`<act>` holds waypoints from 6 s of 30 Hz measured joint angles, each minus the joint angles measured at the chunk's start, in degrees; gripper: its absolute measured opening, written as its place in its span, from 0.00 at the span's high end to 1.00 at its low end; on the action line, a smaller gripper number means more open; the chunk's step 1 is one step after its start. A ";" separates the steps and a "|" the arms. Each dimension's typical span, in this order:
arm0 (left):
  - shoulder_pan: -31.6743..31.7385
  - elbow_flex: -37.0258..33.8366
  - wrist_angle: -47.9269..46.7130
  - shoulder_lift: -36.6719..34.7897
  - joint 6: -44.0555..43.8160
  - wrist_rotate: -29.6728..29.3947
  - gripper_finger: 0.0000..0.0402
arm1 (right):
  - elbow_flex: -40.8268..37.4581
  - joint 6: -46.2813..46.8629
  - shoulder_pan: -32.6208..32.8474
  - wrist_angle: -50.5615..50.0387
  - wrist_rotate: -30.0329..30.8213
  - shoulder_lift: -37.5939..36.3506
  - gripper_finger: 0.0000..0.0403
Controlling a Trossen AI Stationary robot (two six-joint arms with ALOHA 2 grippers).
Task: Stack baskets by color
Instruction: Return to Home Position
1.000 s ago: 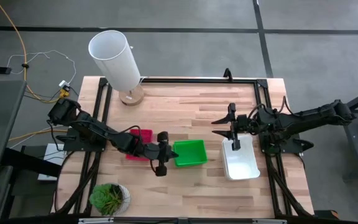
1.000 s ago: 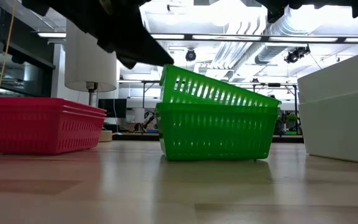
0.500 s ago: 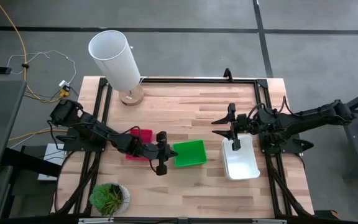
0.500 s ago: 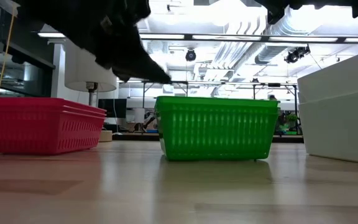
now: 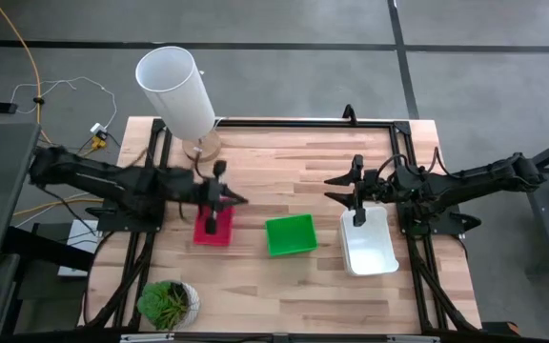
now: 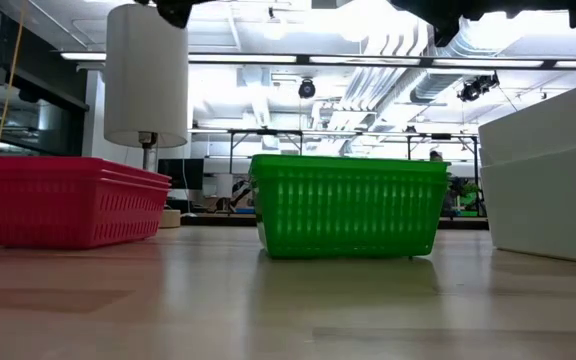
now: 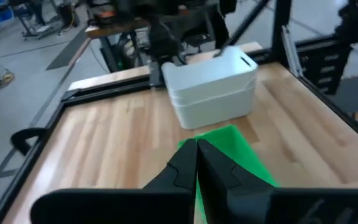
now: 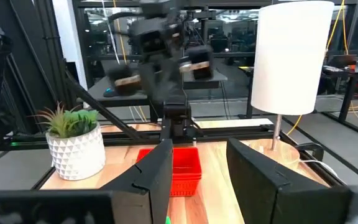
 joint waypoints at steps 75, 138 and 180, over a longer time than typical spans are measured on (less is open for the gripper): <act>9.54 -42.82 4.02 -51.79 -13.54 10.65 1.00 | -21.35 7.29 -0.16 -7.00 -0.95 -34.27 1.00; 9.54 -42.77 4.02 -51.77 -13.57 10.67 1.00 | -28.02 9.97 -3.34 -20.52 -5.20 -36.50 1.00; 9.54 -42.77 4.04 -51.77 -13.57 10.67 1.00 | -28.02 10.21 -3.34 -20.57 -5.16 -36.48 1.00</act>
